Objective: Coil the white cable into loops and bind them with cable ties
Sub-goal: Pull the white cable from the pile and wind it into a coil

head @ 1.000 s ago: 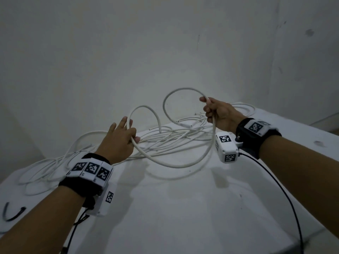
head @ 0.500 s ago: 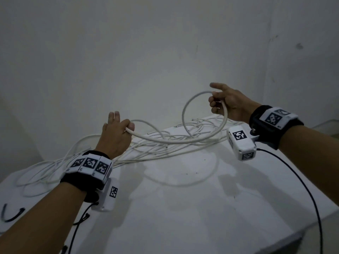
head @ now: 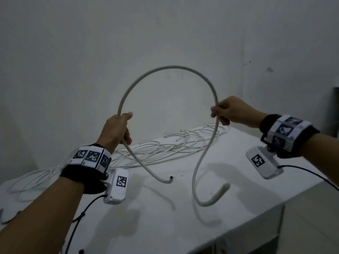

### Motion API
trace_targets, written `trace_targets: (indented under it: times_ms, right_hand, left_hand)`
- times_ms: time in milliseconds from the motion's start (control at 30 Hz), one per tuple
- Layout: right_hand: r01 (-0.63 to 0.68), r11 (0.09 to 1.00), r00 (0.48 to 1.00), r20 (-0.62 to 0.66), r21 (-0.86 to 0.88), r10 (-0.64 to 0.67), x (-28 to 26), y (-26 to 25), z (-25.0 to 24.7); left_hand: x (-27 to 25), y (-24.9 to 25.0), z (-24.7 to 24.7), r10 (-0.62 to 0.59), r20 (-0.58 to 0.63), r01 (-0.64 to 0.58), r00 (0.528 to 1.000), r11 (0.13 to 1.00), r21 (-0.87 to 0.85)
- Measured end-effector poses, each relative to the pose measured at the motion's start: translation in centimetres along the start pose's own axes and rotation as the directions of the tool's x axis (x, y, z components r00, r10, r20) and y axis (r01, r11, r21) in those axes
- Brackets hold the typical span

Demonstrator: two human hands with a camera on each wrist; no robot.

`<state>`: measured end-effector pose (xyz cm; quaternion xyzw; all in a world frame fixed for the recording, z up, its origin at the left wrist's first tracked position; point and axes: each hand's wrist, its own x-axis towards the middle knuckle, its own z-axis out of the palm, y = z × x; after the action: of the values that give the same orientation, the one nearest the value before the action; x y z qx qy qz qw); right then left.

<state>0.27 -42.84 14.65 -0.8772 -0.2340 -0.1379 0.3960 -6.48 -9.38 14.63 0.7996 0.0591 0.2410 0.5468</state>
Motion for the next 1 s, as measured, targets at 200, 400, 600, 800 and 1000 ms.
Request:
trace_targets:
  times_ms: [200, 400, 600, 800, 1000]
  right_hand:
    - [-0.113, 0.987, 0.993, -0.037, -0.114, 0.109, -2.2, 0.2, 3.0]
    - [-0.169, 0.986, 0.986, 0.007, 0.004, 0.169, -3.5, -0.2, 6.2]
    - [-0.203, 0.966, 0.967, 0.187, 0.158, 0.173, -6.8, 0.1, 8.6]
    - [-0.303, 0.837, 0.905, 0.413, 0.456, 0.102, -12.0, 0.6, 9.6]
    - [-0.164, 0.8, 0.91, 0.402, 0.576, -0.103, -16.9, 2.2, 11.4]
  left_hand:
    - [-3.2, 0.5, 0.7, 0.224, 0.043, -0.225, 0.974, 0.974, 0.016]
    - [-3.6, 1.2, 1.4, 0.244, 0.053, -0.25, 0.968, 0.955, 0.162]
    - [-3.4, -1.2, 0.7, 0.244, -0.054, -0.216, 0.968, 0.928, 0.304]
    - [-2.6, -2.8, -0.3, 0.172, -0.129, -0.123, 0.977, 0.939, 0.322]
    - [-1.8, -4.0, -1.1, 0.036, -0.218, 0.023, 0.975, 0.965, 0.261]
